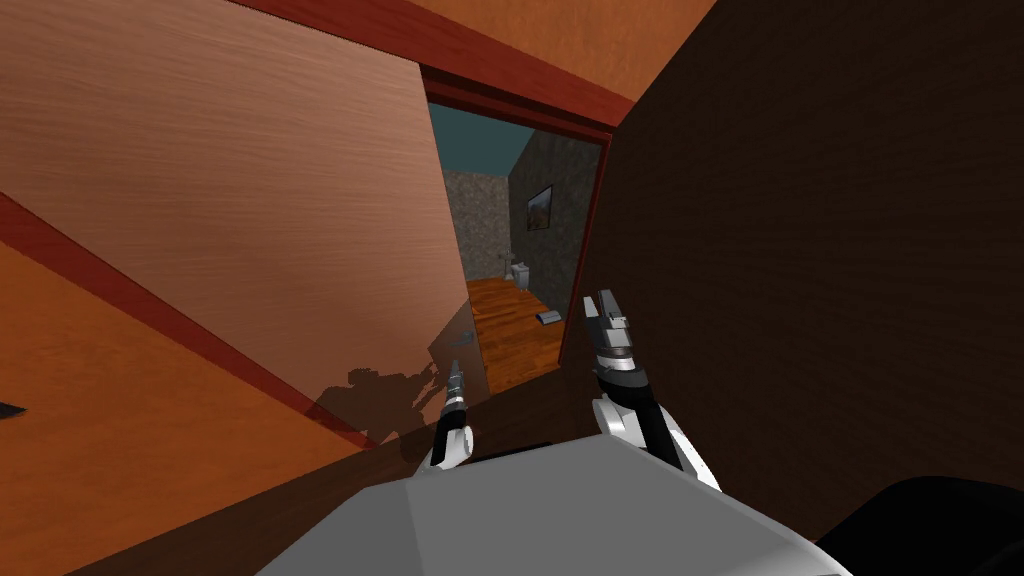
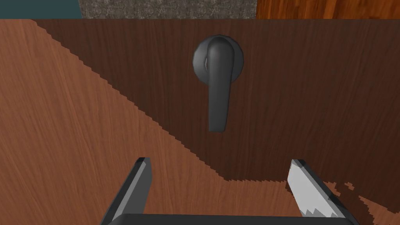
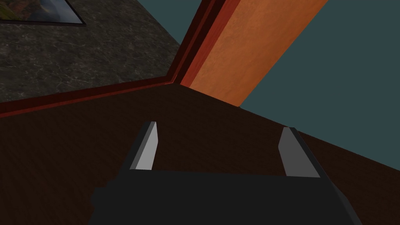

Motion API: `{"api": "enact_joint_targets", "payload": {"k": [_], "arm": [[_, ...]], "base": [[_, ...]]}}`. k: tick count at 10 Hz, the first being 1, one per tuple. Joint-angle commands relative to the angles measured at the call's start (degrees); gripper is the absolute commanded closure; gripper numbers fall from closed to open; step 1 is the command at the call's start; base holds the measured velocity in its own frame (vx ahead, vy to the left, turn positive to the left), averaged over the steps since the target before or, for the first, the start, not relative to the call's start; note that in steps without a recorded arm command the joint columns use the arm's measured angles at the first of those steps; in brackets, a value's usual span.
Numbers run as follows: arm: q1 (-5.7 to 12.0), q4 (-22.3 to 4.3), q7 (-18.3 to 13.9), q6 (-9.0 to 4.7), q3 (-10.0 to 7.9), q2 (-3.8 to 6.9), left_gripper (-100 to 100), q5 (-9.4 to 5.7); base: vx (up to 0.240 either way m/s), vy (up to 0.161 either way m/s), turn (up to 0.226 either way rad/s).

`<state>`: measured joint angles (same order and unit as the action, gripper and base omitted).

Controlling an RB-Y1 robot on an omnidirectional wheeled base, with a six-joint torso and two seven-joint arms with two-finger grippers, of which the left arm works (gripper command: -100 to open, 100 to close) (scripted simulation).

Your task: Pull the door open

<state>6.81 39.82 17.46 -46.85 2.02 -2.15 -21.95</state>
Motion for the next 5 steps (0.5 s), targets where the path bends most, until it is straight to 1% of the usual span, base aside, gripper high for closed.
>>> {"api": "enact_joint_targets", "payload": {"k": [1, 2, 3, 4, 5], "arm": [[0.00, 0.00, 0.00, 0.00, 0.00, 0.00, -100, 0.00], [0.22, -0.13, -0.31, 0.68, -0.47, 1.65, -100, -0.24], [0.30, -0.16, -0.58, 1.07, -0.75, 2.62, -100, -0.36], [0.37, -0.17, -0.78, 1.34, -0.95, 3.32, -100, -0.45], [0.47, -0.19, -1.13, 1.78, -1.28, 4.43, -100, -0.60]], "base": [[0.051, 0.017, -0.017], [0.013, 0.002, -0.007], [0.004, 0.000, -0.011], [0.000, 0.000, 0.000], [-0.007, -0.001, -0.008]]}}
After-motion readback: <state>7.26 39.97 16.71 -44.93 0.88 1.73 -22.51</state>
